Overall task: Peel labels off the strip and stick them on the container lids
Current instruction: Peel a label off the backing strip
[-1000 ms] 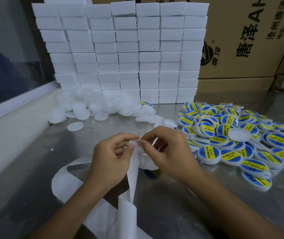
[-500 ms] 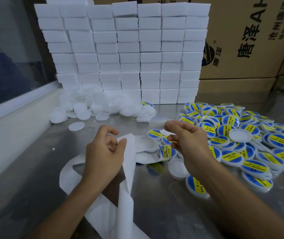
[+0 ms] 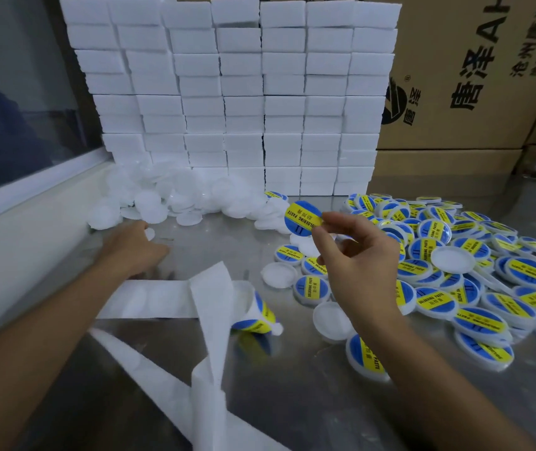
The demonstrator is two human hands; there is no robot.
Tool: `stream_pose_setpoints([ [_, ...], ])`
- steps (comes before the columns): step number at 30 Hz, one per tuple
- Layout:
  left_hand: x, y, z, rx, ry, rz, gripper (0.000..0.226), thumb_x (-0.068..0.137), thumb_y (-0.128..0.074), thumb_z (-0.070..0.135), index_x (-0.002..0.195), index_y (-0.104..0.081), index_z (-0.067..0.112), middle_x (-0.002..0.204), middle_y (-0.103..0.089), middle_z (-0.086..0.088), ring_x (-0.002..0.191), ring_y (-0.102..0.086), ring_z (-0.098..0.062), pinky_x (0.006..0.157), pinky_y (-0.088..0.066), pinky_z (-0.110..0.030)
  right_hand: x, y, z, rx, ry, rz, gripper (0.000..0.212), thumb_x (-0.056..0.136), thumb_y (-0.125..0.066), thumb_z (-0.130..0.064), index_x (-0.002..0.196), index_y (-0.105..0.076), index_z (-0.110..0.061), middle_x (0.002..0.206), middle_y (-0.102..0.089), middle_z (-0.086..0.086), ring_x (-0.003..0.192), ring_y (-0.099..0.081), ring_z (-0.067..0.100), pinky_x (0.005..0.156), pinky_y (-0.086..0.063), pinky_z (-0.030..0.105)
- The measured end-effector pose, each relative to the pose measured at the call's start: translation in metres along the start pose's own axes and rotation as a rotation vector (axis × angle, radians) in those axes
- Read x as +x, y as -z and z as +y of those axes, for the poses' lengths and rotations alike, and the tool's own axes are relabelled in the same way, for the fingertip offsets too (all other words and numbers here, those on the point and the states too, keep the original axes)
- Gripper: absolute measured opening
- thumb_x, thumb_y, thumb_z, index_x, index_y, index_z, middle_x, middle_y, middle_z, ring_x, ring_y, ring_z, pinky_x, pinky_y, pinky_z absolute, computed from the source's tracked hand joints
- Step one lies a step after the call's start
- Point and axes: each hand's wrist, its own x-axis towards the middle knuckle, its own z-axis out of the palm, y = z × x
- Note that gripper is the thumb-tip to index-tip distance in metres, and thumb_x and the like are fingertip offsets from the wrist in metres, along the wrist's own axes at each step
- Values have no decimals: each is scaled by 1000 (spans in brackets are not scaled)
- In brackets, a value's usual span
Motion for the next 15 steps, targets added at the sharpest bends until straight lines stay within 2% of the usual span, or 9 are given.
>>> stream_pose_setpoints([
  [2, 7, 2, -8, -15, 5, -129, 62, 74, -67, 33, 129, -52, 10, 137, -53, -13, 119, -51, -33, 97, -44, -38, -1, -1, 1, -60, 70, -6, 24, 85, -72, -11, 104, -68, -25, 81, -71, -12, 55, -57, 9, 60, -58, 34],
  [3, 9, 2, -11, -21, 12, -182, 68, 73, -64, 37, 133, -50, 9, 142, -49, -13, 126, -48, -34, 105, -41, -41, -1, -1, 1, -77, 90, -7, 25, 85, -72, -10, 106, -68, -25, 82, -70, -12, 56, -58, 10, 60, -57, 34],
  [5, 15, -1, -15, 7, 44, -233, 74, 83, -62, 38, 147, -37, 12, 156, -33, -8, 140, -35, -29, 115, -29, -38, -3, -1, 2, -98, 112, -3, 19, 85, -72, -10, 101, -71, -22, 81, -70, -11, 58, -62, 14, 58, -55, 31],
  [7, 23, -7, -19, 70, 44, -212, 72, 91, -58, 34, 152, -26, 13, 161, -21, -5, 146, -25, -26, 117, -23, -34, -4, -1, 2, -107, 138, 8, 14, 86, -72, -10, 92, -73, -22, 76, -68, -9, 58, -64, 16, 55, -52, 31],
  [9, 26, -11, -19, 137, 28, -176, 67, 93, -55, 33, 151, -29, 13, 160, -24, -7, 144, -28, -27, 116, -25, -34, -4, -1, 0, -112, 160, 18, 15, 86, -72, -10, 91, -71, -24, 75, -68, -8, 57, -63, 13, 55, -53, 33],
  [11, 27, -12, -15, 203, -9, -118, 51, 93, -57, 31, 139, -50, 9, 147, -46, -12, 131, -46, -30, 106, -37, -35, -3, -1, -2, -78, 154, 12, 23, 86, -71, -9, 99, -67, -28, 81, -69, -12, 56, -60, 12, 57, -55, 33],
  [13, 25, -15, -11, 175, -59, -57, 25, 89, -63, 24, 103, -72, 6, 111, -69, -14, 100, -62, -30, 86, -48, -37, -3, -2, -3, -53, 150, 14, 29, 86, -72, -8, 106, -65, -29, 85, -70, -13, 57, -58, 10, 59, -56, 32],
  [15, 19, -18, -4, 147, -95, -20, 14, 85, -67, 20, 76, -72, 10, 86, -71, -9, 82, -62, -26, 72, -50, -35, -3, -2, -3, -73, 164, 21, 24, 85, -72, -9, 100, -69, -27, 84, -70, -13, 57, -60, 11, 57, -55, 32],
])
